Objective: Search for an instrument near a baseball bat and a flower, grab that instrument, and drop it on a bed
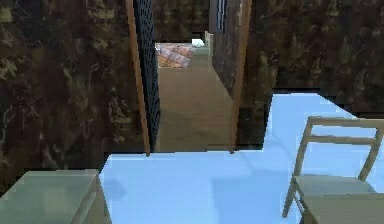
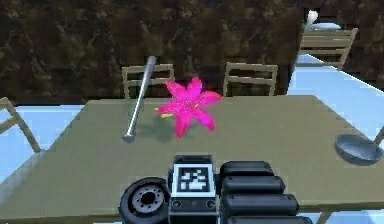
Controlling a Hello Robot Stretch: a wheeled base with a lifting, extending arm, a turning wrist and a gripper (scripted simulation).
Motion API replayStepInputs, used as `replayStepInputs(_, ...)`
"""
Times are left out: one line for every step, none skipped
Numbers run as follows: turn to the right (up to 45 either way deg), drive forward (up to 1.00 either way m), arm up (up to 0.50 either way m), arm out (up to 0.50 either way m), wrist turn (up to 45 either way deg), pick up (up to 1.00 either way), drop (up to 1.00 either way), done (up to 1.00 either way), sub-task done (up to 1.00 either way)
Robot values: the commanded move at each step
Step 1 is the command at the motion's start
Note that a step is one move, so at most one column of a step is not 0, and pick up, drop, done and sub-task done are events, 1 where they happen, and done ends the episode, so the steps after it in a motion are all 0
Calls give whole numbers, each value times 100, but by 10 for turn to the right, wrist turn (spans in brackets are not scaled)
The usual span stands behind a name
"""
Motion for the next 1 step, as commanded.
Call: replayStepInputs(0, 100, 0, 0, 0, 0, 0, 0, 0)
